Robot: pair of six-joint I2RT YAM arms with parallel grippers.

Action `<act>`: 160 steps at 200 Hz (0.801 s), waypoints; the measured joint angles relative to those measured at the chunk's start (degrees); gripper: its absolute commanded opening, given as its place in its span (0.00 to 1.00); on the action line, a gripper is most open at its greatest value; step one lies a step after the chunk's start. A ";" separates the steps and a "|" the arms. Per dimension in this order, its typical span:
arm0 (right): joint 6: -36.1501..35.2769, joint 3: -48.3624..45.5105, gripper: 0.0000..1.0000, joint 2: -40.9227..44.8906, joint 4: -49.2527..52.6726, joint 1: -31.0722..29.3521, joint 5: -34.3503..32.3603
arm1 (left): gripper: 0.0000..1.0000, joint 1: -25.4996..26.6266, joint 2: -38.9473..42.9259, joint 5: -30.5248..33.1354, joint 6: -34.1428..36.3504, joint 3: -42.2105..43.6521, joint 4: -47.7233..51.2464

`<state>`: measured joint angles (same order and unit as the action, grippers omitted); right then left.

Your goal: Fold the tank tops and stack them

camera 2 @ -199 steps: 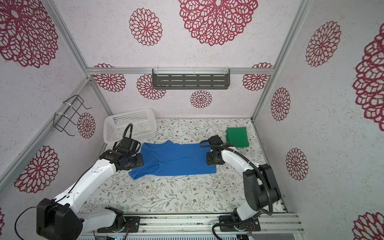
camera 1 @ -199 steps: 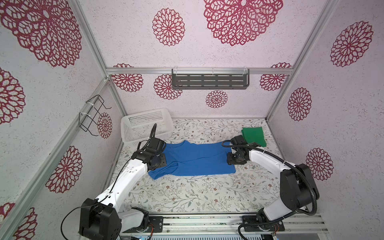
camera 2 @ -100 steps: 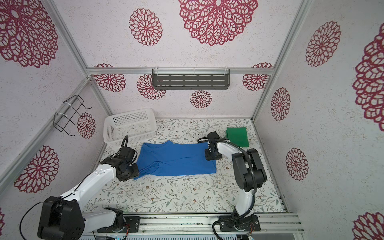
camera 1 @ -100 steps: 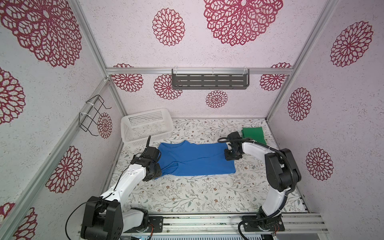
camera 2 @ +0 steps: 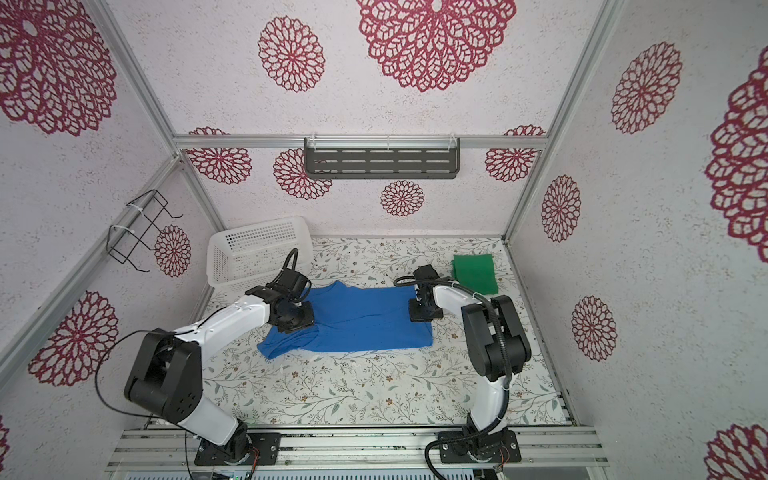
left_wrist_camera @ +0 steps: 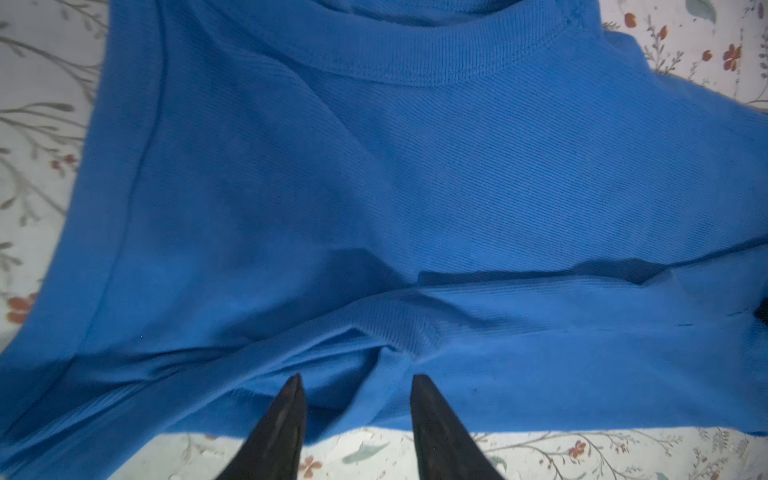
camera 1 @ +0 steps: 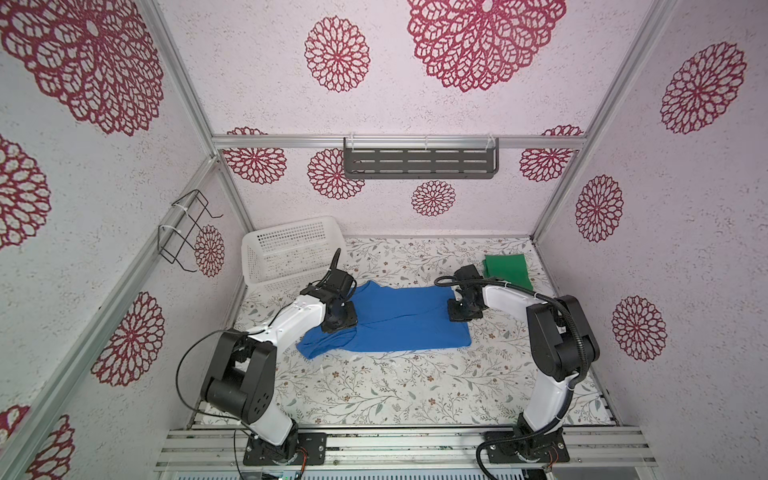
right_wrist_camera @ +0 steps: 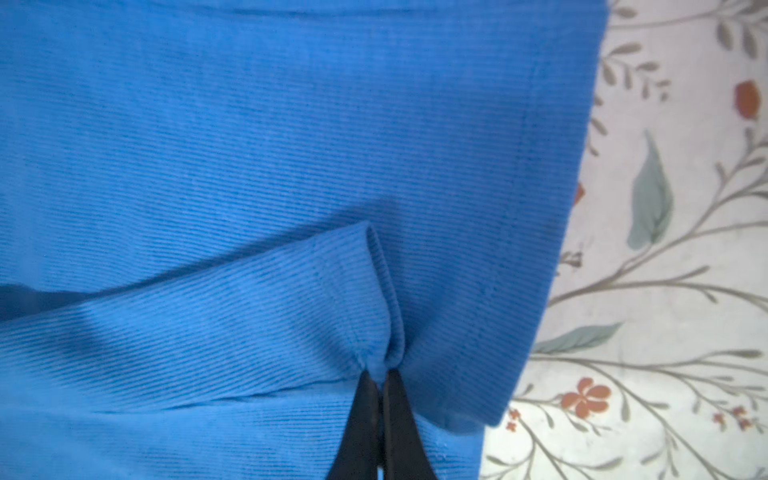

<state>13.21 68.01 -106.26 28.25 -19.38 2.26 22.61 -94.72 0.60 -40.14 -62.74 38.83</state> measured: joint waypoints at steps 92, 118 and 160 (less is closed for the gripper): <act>1.90 -3.19 0.00 6.47 -0.07 0.00 0.59 | 0.00 2.93 -6.99 -2.75 -0.07 -3.65 -2.78; 2.49 -4.59 0.00 9.33 0.17 0.00 0.55 | 0.00 3.72 -6.75 -2.67 -0.31 -3.93 -2.51; 4.81 -6.99 0.00 15.30 1.99 0.09 -0.42 | 0.00 3.89 -2.99 -1.95 -0.13 -4.13 -0.22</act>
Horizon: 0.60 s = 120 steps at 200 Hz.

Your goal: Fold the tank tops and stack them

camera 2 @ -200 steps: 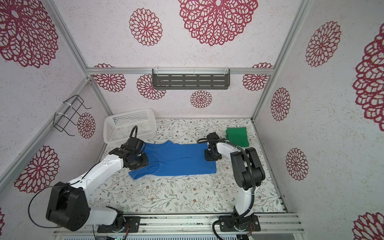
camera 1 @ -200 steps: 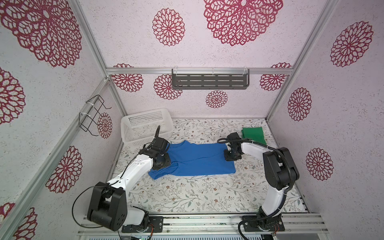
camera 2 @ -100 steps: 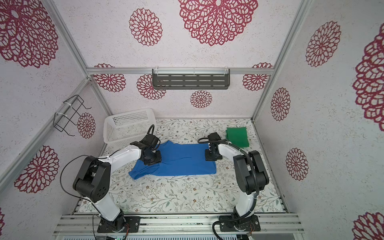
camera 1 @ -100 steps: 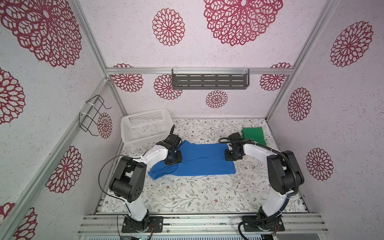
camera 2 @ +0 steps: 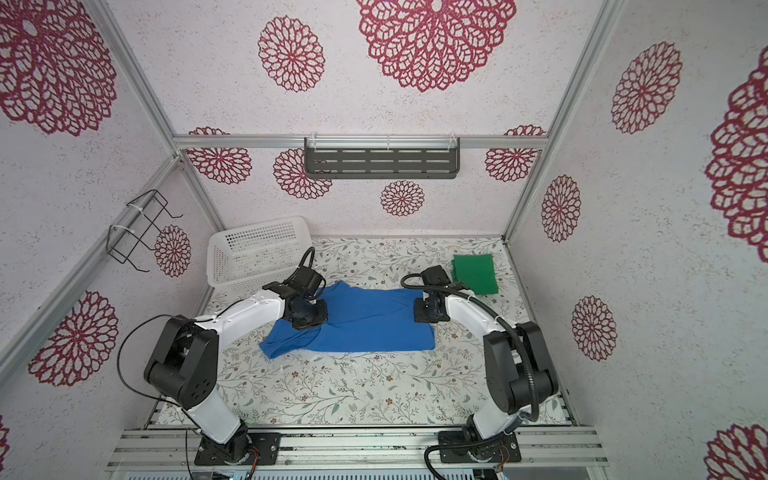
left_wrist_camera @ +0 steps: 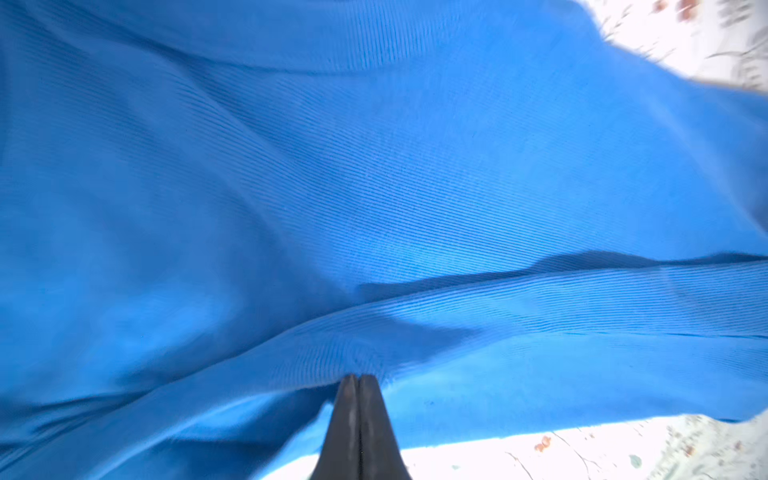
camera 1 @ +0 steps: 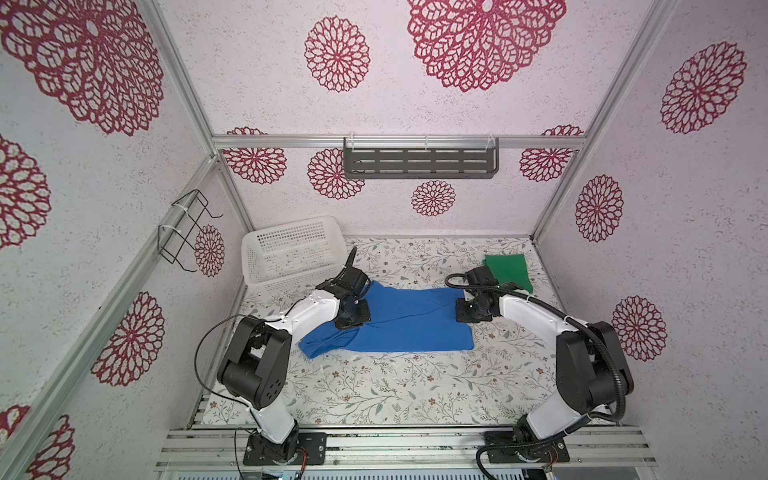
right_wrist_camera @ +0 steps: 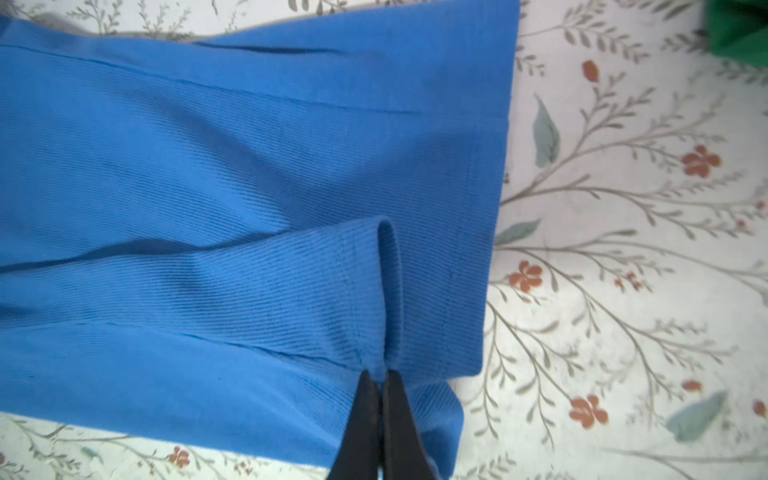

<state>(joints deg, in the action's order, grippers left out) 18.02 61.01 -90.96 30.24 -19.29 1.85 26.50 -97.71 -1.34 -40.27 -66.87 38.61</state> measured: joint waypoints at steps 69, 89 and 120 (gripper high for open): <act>1.77 -4.44 0.16 2.69 0.63 2.14 -0.28 | 0.00 0.15 -0.20 0.37 1.07 -2.03 1.03; 2.19 -4.72 0.30 1.70 0.55 2.27 -0.26 | 0.00 0.26 -1.27 0.31 1.05 -1.73 0.79; 2.51 -4.72 0.36 1.38 0.44 2.27 -0.15 | 0.00 0.57 -1.46 0.31 1.05 -1.40 0.48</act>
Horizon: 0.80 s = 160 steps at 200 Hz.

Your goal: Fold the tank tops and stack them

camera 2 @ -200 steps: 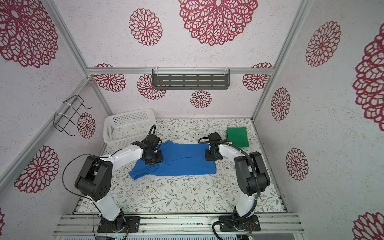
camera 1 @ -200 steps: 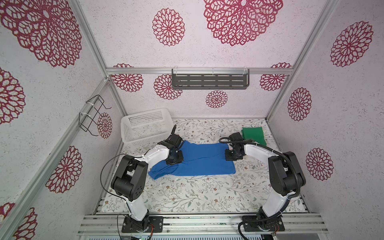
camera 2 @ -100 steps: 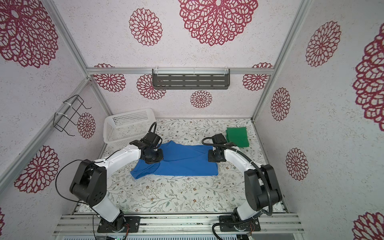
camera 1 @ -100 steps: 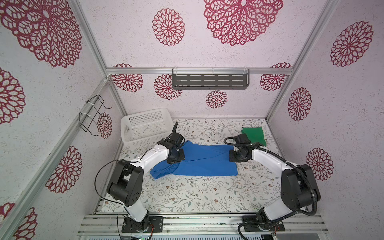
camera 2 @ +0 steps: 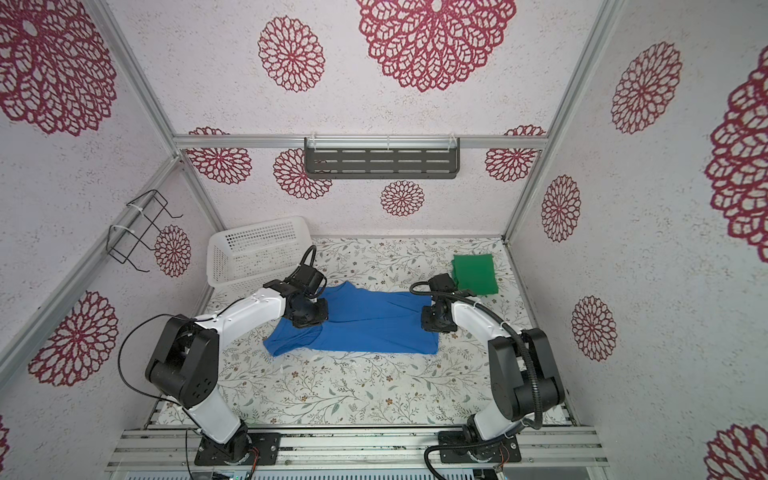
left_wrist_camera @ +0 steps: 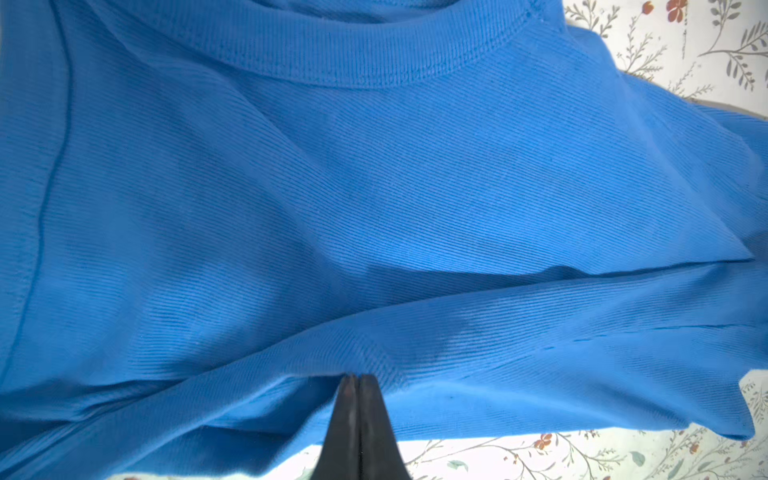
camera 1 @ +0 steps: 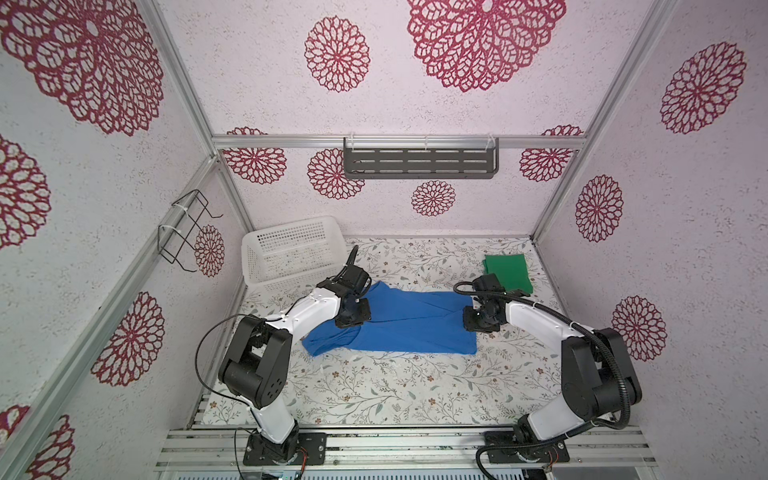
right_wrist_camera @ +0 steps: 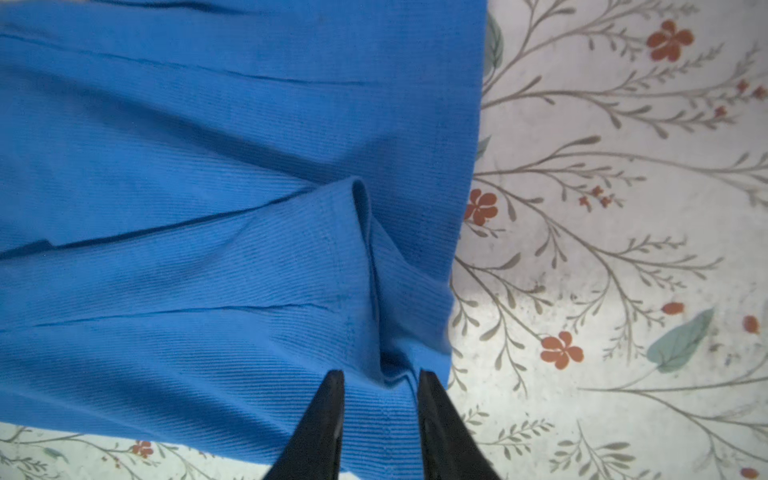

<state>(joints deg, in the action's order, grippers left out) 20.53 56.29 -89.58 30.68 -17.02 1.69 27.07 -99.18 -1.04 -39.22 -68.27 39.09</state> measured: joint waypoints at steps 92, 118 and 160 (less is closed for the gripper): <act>-0.31 1.36 0.34 -1.55 -0.48 0.00 1.09 | 0.00 0.44 0.00 0.04 -0.02 0.68 -0.52; -0.48 2.43 0.31 -3.89 -1.66 0.00 1.62 | 0.00 0.48 0.07 0.04 -0.04 1.07 -0.59; -0.59 2.56 0.22 -5.51 -1.90 0.00 2.05 | 0.00 0.55 0.20 0.17 -0.07 1.51 -0.59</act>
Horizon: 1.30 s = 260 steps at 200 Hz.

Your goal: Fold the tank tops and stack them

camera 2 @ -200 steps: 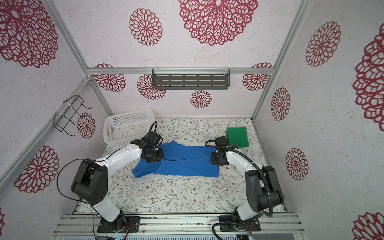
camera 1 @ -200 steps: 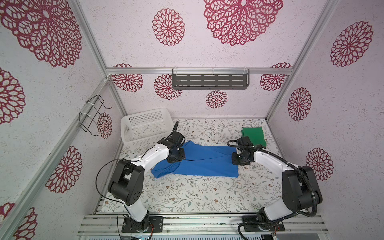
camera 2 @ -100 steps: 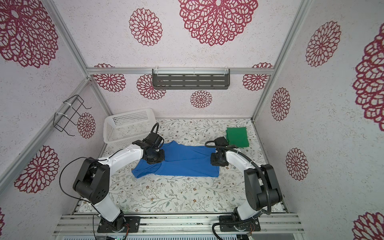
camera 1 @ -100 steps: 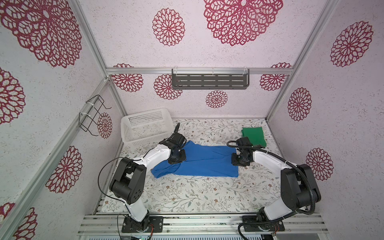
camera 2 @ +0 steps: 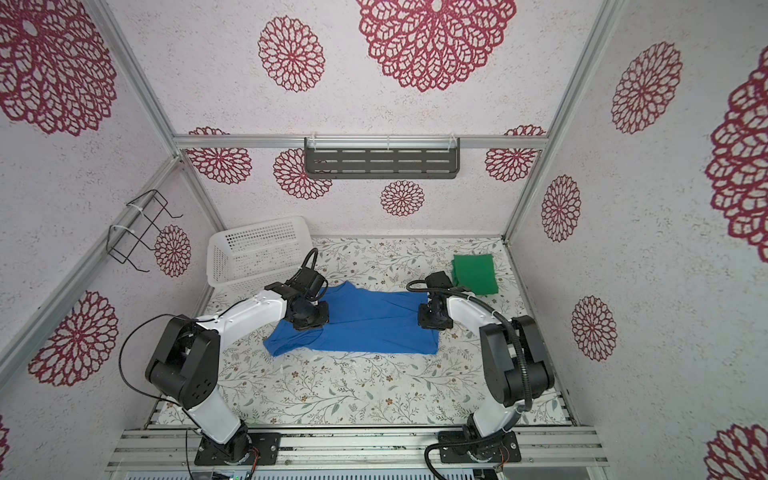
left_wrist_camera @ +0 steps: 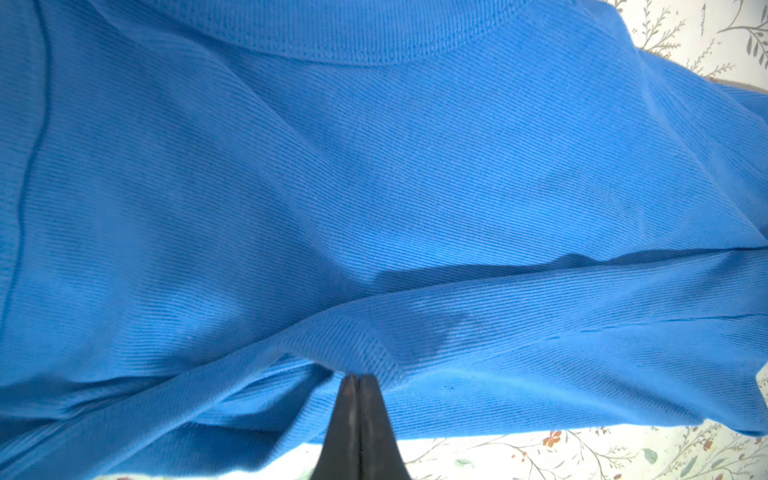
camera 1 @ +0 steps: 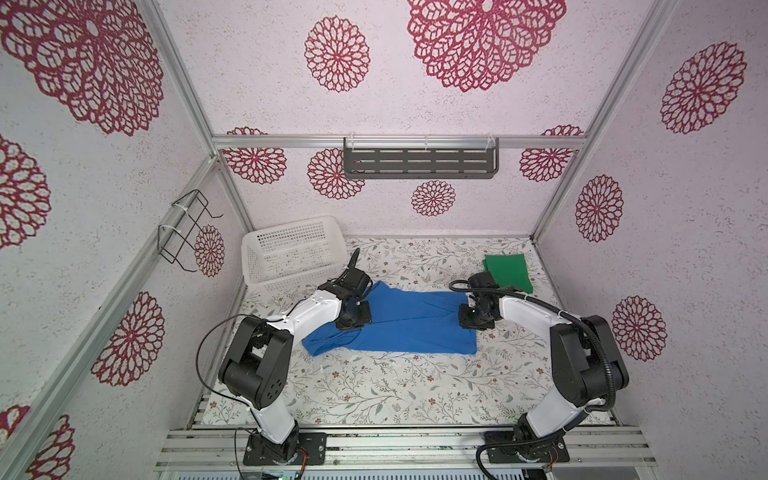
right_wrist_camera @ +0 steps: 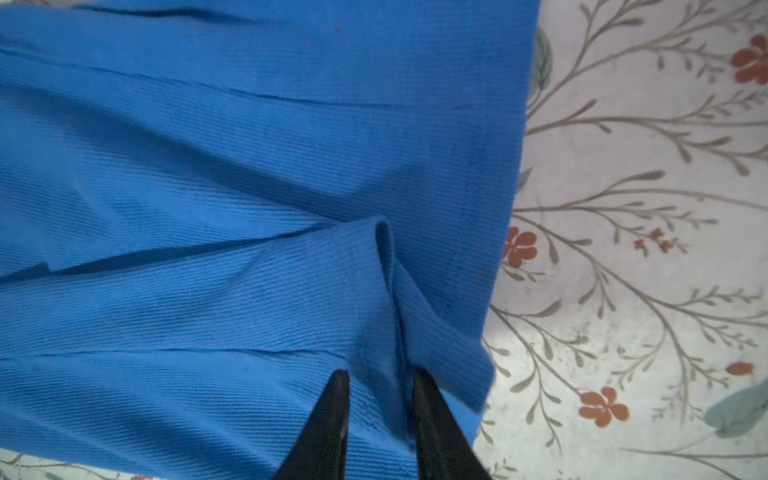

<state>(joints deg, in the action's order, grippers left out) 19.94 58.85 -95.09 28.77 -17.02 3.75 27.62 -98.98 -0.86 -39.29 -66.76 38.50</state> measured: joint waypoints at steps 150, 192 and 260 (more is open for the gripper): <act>2.45 -6.36 0.00 21.92 10.10 0.39 -3.52 | 0.00 2.89 7.56 1.55 0.55 -0.59 4.20; 2.60 -8.39 0.00 18.88 7.41 4.20 -3.50 | 0.00 2.71 -2.64 0.85 4.68 -9.27 4.90; 0.11 -2.01 0.22 3.43 -3.32 8.33 -2.95 | 0.42 -0.66 -17.31 0.31 11.43 -20.90 7.28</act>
<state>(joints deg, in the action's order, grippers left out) 20.05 56.84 -91.66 25.45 -8.69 0.80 26.96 -116.29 -0.56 -27.86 -87.66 45.78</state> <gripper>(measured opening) 0.103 0.352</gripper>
